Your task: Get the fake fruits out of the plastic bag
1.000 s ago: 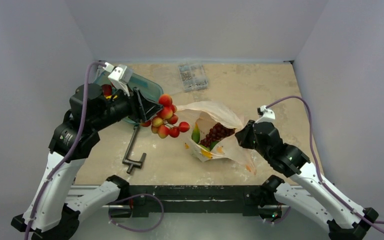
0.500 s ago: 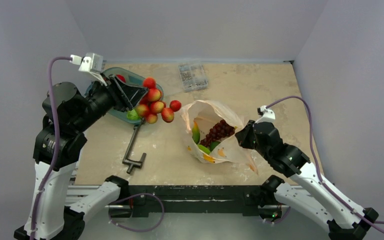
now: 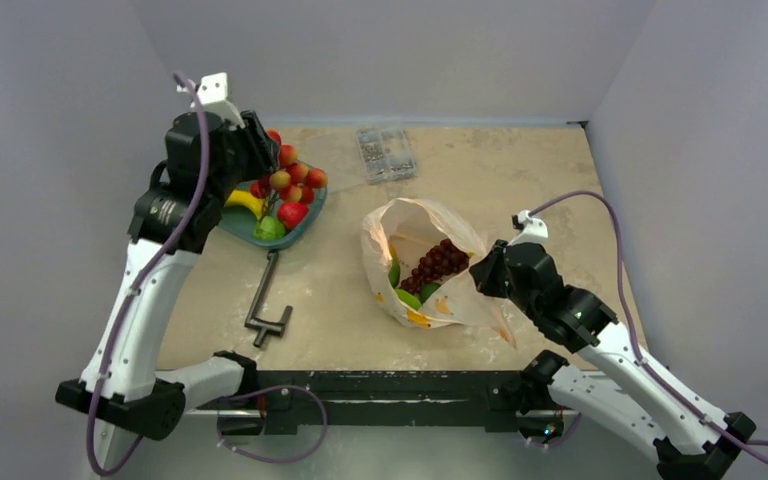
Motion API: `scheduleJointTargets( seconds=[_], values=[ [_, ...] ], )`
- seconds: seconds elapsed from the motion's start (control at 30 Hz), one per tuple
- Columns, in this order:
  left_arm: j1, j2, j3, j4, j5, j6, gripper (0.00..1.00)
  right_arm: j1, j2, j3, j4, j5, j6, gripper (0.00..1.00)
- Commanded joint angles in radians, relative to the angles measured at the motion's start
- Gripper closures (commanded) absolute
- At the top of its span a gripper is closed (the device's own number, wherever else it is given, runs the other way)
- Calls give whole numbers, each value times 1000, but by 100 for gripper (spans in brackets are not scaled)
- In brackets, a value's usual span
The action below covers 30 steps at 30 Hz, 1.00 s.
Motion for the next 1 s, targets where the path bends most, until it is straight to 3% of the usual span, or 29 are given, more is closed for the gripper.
scheduleJointTargets(
  seconds=[0.0, 0.2, 0.47, 0.67, 0.8, 0.87, 0.97],
  values=[
    [27, 107, -19, 140, -147, 84, 100, 4, 3, 24, 34, 18, -28, 100],
    [96, 338, 38, 203, -138, 80, 100, 5, 6, 28, 21, 19, -30, 100],
    [184, 665, 248, 152, -114, 40, 100, 5, -3, 31, 9, 32, -25, 100],
    [209, 808, 351, 96, -124, 60, 100, 5, -6, 31, 0, 28, -15, 100],
    [234, 839, 338, 78, -97, 38, 100, 5, -1, 40, -3, 25, -16, 100],
    [247, 840, 320, 75, -80, 29, 95, 4, 0, 42, -3, 21, -16, 100],
    [269, 825, 284, 86, -64, 19, 77, 5, 3, 39, 3, 24, -19, 100]
  ],
)
